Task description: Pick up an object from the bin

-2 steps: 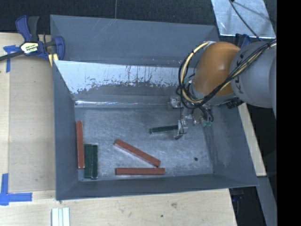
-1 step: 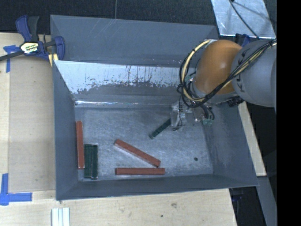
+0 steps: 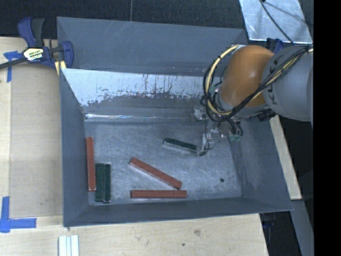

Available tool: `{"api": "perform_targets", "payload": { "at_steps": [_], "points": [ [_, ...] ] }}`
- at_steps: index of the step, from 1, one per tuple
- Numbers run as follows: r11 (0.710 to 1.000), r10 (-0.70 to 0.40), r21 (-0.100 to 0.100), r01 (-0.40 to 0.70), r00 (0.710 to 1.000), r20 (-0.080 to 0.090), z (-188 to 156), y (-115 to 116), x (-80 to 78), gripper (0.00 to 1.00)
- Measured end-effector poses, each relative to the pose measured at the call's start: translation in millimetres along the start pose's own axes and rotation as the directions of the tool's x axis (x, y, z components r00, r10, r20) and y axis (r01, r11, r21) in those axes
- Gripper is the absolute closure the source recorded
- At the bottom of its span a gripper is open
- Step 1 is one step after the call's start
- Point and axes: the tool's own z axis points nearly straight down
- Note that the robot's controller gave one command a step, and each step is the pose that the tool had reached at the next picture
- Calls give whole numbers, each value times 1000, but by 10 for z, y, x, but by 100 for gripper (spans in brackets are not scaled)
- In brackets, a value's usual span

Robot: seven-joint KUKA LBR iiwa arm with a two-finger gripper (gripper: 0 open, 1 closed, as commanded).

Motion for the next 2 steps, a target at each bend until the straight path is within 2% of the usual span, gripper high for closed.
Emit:
{"api": "perform_targets", "payload": {
  "at_steps": [1,2],
  "points": [
    [997,-72,-2,72,997,-1,47,587,108,0],
    [998,-69,-1,69,998,3,26,564,92,100]
  ]
}}
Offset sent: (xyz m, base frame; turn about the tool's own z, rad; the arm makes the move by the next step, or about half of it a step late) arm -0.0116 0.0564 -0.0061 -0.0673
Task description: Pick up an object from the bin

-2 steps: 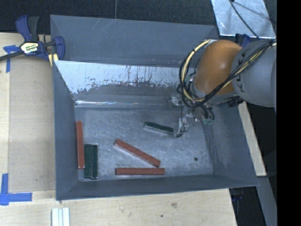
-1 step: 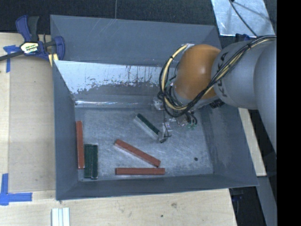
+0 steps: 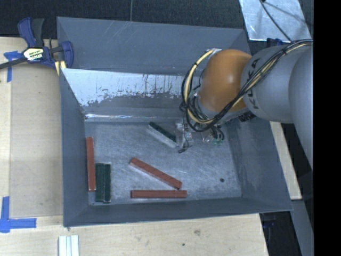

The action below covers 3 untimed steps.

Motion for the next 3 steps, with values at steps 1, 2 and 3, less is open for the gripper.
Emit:
{"api": "perform_targets", "payload": {
  "at_steps": [1,2,3],
  "points": [
    [1000,-14,0,14,1000,5,-1568,331,71,100],
    [973,232,1,-232,973,-10,-1097,765,447,100],
    [974,227,-2,-227,974,5,-2268,612,458,100]
  ]
}}
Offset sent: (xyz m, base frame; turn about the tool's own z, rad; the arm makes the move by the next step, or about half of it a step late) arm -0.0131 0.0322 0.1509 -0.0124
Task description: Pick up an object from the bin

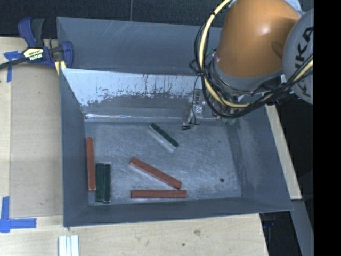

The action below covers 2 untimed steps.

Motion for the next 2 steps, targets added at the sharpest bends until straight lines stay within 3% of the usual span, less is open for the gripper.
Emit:
{"api": "perform_targets", "payload": {
  "at_steps": [1,2],
  "points": [
    [1000,3,4,-3,1000,-19,999,617,500,100],
    [1000,8,3,-8,1000,-10,958,591,467,0]
  ]
}}
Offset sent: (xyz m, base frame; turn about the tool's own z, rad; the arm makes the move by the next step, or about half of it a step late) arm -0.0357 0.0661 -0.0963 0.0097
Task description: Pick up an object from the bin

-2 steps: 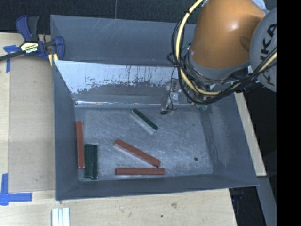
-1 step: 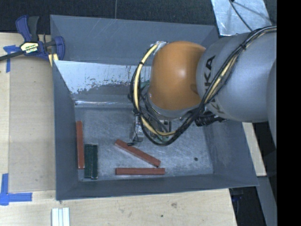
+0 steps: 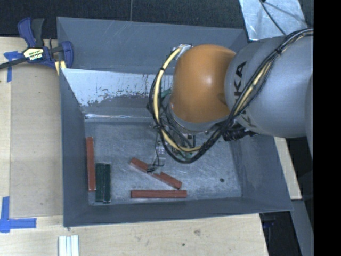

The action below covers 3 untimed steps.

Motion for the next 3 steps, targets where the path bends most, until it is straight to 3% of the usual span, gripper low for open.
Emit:
{"api": "perform_targets", "payload": {
  "at_steps": [1,2,3],
  "points": [
    [999,34,3,-34,999,-4,1375,-61,-69,0],
    [999,37,-1,-37,999,4,1322,-51,-95,100],
    [1000,29,-2,-29,1000,8,287,-281,-160,100]
  ]
}}
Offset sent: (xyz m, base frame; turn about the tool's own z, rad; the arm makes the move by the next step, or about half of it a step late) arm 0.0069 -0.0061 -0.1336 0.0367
